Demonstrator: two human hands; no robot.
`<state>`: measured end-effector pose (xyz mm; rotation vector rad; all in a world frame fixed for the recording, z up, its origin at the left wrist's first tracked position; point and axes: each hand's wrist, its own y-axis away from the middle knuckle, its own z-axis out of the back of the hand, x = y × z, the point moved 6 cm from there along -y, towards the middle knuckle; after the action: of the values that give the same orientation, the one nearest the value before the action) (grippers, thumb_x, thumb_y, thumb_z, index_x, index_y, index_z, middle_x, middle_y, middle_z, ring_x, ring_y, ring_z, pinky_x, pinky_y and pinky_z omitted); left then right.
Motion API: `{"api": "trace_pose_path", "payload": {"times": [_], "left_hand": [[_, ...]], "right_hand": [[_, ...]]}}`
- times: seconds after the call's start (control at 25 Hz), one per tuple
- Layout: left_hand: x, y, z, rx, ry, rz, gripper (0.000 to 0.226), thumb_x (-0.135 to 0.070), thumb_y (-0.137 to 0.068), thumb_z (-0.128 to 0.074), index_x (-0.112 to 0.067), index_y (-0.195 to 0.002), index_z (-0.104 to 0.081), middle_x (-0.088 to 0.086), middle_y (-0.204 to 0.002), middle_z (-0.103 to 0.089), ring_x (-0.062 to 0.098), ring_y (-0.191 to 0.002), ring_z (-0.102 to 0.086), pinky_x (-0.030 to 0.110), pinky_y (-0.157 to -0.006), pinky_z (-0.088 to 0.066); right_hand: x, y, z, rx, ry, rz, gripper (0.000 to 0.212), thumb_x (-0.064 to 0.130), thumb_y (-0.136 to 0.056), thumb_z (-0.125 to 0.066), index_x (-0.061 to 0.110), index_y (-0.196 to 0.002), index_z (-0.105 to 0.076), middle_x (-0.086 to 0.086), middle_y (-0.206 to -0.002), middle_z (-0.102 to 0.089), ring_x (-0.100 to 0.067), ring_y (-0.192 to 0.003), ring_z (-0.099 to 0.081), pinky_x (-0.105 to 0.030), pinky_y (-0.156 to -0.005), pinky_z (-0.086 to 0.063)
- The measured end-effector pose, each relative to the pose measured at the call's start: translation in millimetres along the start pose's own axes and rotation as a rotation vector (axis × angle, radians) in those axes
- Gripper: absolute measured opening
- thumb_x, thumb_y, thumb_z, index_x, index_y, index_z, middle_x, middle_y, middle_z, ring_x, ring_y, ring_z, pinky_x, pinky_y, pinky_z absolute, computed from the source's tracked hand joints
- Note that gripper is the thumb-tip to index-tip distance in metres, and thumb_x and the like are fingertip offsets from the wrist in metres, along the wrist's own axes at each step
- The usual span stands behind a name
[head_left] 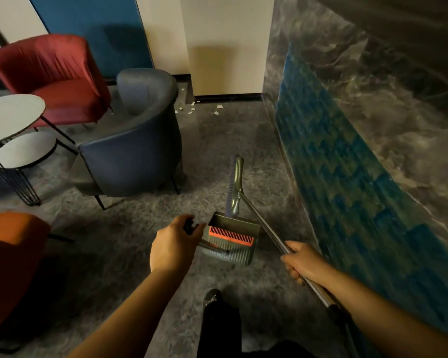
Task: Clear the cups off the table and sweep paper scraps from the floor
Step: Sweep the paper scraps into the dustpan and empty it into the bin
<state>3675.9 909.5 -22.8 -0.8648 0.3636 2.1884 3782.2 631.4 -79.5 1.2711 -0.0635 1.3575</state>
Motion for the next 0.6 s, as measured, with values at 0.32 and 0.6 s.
{"api": "trace_pose_path", "payload": {"times": [0.32,0.6], "left_hand": [[-34,-241,-41,0.090,-0.044,-0.083,0.045,-0.057,-0.083,-0.064,-0.032,-0.120,-0.063,-0.009,-0.100,-0.073,0.008,-0.089,-0.068,0.021,-0.065,-0.046],[-76,-430,-103,0.104,-0.030,-0.070,0.044,-0.056,-0.082,-0.064,-0.031,-0.119,-0.063,-0.009,-0.096,-0.071,0.003,-0.075,-0.061,0.022,-0.062,-0.050]], "right_hand": [[137,-176,30,-0.034,-0.041,-0.033,0.022,-0.001,-0.092,-0.048,0.004,-0.110,-0.059,-0.008,-0.055,-0.045,-0.013,-0.036,-0.041,-0.019,-0.033,-0.033],[234,-352,85,-0.032,-0.063,-0.037,0.025,0.000,-0.090,-0.049,0.006,-0.113,-0.057,-0.009,-0.056,-0.048,-0.015,-0.036,-0.042,-0.020,-0.034,-0.034]]}}
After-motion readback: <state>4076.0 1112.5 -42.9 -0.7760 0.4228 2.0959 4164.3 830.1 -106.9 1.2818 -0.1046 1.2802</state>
